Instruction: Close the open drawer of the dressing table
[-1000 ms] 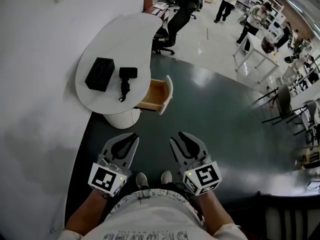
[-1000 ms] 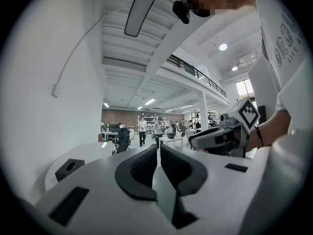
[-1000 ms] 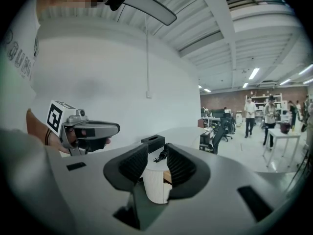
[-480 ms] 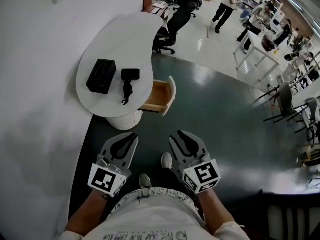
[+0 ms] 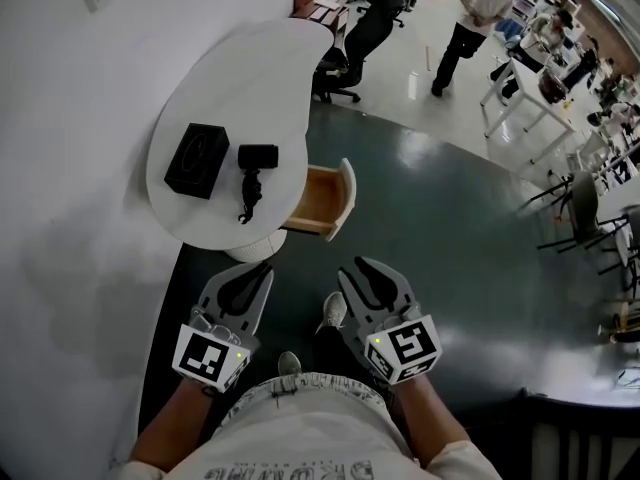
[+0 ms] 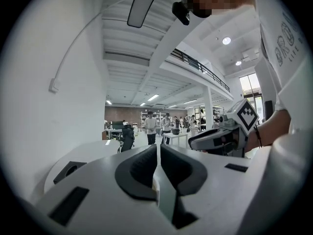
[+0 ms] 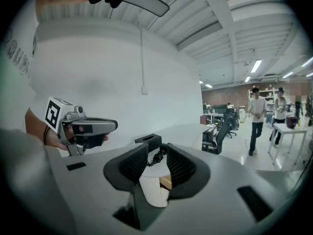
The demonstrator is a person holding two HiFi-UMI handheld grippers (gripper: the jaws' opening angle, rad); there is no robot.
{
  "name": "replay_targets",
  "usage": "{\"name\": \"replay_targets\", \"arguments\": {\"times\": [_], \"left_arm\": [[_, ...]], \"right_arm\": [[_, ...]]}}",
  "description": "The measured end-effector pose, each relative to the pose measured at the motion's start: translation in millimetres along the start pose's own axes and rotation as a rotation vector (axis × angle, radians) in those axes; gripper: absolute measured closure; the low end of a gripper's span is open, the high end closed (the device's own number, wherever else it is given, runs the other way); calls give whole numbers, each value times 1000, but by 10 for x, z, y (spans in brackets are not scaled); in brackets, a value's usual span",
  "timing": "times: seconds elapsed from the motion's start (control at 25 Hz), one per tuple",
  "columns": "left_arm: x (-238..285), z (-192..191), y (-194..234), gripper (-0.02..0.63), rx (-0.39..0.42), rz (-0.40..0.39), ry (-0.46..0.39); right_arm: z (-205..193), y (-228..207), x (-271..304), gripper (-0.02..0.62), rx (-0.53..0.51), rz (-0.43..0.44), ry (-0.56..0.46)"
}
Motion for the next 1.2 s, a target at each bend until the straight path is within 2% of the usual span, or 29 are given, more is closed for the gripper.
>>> {"name": "replay_targets", "arguments": {"times": [0.76, 1.2], "left_arm": [[1634, -98, 143, 566, 11, 49, 109], [2208, -197, 299, 566, -6, 88, 160]], "right_arm": [[16, -1604, 671, 467, 44, 92, 30], [-88, -2147, 1038, 468, 74, 140, 71]]}}
Point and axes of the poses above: the fingertips, and each gripper's own axes: x forward along the fingers, y to its left, z out of its top, the point moved 4 cm from there along -x, backward along the fingers, and after that the axes turned 1 degree about -y, right-handed, at the moved point
